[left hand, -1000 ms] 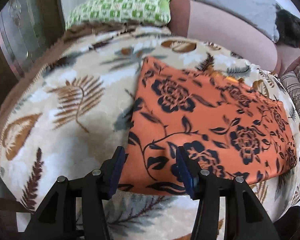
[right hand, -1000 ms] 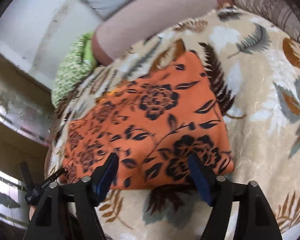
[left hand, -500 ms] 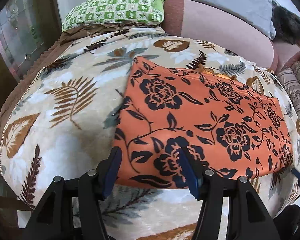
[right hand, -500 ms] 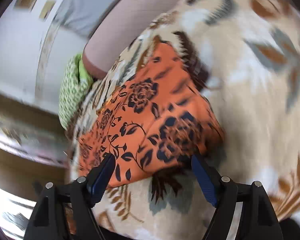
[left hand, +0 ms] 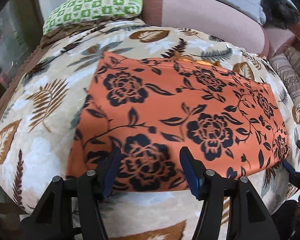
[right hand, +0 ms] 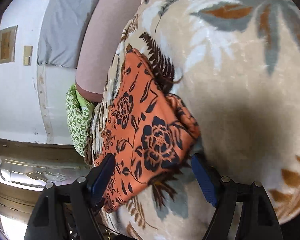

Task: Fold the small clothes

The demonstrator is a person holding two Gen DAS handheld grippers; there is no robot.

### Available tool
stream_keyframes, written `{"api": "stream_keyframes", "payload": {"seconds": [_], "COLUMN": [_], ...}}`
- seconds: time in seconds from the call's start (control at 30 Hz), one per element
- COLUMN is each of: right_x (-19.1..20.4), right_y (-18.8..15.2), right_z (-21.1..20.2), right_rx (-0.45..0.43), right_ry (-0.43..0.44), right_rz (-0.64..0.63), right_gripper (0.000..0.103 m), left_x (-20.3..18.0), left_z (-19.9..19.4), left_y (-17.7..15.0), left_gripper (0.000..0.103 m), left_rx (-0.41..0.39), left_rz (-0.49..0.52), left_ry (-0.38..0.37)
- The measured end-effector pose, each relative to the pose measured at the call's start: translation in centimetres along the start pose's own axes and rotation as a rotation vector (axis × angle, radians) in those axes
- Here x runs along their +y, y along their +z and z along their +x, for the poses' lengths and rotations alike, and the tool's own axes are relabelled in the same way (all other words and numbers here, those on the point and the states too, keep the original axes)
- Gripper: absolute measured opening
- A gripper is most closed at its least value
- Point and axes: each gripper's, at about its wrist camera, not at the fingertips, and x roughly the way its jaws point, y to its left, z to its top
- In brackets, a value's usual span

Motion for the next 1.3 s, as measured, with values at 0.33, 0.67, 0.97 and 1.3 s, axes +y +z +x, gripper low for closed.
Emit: {"api": "stream_keyframes", "payload": {"seconds": [0.33,0.67,0.97,1.3], "right_x": [0.8,-0.6,1.2,1.6], "right_y": [1.7,1.6,2.0,2.4], "right_z": [1.3,1.2,2.0,2.0], "right_rx": [-0.036,-0.056,-0.046,-0.037], "right_ry": [-0.055,-0.100,-0.051,-0.084], "right_rz": [-0.028,-0.049,-0.077,-0.093], "right_gripper": [0.041,0.024,0.075,0.022], "left_x": [-4.1,-6.2,-9.3,-8.0], "left_z": [1.6,2.9,2.9,2.0], "left_y": [1.3,2.1,3.1,2.8], "left_gripper": [0.062,0.065,0.073,0.074], "left_rx": [0.005,-0.006,-0.091,-0.112], "left_rz": [0.076,0.120,0.186,0.170], "left_ry": [-0.014,0.017,0.024,0.039]}}
